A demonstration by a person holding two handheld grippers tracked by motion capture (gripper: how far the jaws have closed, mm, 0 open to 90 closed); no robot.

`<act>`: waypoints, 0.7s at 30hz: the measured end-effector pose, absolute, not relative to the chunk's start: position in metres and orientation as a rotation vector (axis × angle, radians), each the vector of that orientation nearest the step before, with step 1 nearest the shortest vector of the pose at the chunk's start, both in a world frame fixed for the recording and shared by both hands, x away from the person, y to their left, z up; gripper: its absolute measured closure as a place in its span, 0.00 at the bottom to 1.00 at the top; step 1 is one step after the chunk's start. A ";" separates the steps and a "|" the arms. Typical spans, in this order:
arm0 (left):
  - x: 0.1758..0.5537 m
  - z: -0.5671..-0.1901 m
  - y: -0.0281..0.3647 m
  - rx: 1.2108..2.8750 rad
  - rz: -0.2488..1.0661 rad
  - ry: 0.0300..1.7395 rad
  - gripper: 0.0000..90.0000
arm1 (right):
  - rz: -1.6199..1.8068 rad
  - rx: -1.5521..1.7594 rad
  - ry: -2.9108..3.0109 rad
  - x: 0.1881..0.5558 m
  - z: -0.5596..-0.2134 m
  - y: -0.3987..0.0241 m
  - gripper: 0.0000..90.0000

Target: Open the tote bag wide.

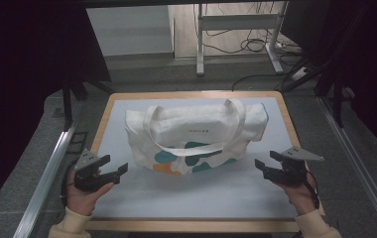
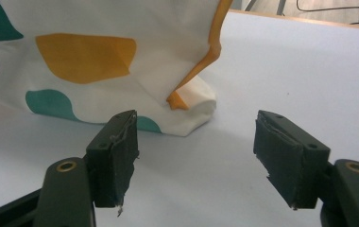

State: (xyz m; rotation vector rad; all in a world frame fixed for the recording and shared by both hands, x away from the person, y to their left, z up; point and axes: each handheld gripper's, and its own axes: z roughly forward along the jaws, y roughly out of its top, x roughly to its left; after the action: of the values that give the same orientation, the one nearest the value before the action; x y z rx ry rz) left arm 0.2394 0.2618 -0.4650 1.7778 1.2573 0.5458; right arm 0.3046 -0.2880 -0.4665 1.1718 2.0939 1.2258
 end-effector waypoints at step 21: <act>0.248 -0.417 0.230 1.785 0.554 1.106 0.29 | 1.285 1.109 2.083 0.326 -0.424 -0.286 0.35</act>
State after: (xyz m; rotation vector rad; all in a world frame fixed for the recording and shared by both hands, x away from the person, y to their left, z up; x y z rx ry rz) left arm 0.2475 0.2303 -0.4175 1.7851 1.1061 0.5545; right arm 0.3264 -0.2858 -0.4241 1.1091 2.0835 1.2845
